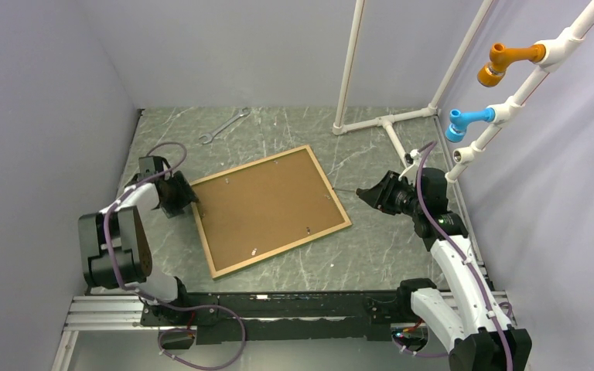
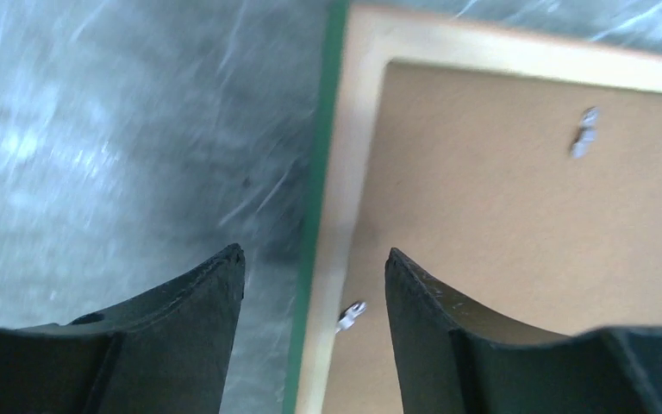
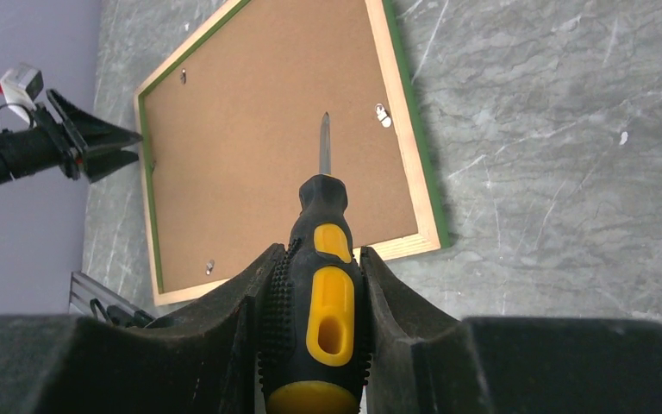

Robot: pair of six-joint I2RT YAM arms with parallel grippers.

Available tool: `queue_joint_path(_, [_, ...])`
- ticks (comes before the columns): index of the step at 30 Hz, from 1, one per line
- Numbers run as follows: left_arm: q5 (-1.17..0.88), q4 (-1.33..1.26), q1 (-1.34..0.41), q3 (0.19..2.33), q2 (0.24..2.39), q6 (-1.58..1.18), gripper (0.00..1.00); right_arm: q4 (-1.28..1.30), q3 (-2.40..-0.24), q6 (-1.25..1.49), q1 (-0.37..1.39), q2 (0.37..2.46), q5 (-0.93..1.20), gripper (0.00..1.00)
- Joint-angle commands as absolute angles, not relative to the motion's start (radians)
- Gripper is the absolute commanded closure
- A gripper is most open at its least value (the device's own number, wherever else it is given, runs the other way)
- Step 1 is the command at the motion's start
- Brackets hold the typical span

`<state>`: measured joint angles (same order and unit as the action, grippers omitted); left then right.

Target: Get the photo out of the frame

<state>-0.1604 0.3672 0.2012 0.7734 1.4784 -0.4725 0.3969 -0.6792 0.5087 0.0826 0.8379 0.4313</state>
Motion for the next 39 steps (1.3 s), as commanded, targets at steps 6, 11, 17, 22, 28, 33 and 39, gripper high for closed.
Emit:
queue_joint_path(6, [-0.225,0.426,0.16,1.008,1.704,-0.293,0.52,0.313,-0.69,0.516,0.089,0.837,0.474,1.0])
queue_joint_path(11, [-0.215,0.462,0.129,1.057,1.798,-0.246,0.73,0.319,-0.69,0.505,0.09,0.836,0.464,1.0])
queue_joint_path(17, [-0.116,0.501,0.013,1.188,1.839,-0.121,1.0,0.327,-0.692,0.502,0.095,0.833,0.459,1.0])
queue_joint_path(22, [0.042,0.551,-0.063,1.304,1.903,0.09,1.0,0.364,-0.715,0.485,0.121,0.82,0.424,1.0])
queue_joint_path(28, [0.117,0.477,-0.078,1.325,1.908,0.265,1.0,0.414,-0.749,0.457,0.215,0.833,0.334,1.0])
queue_joint_path(33, [0.067,0.436,-0.081,1.321,1.87,0.24,0.88,0.45,-0.788,0.422,0.361,0.895,0.203,1.0])
queue_joint_path(39, [0.064,0.432,-0.091,1.317,1.774,0.126,0.57,0.467,-0.829,0.408,0.471,0.965,0.126,1.0])
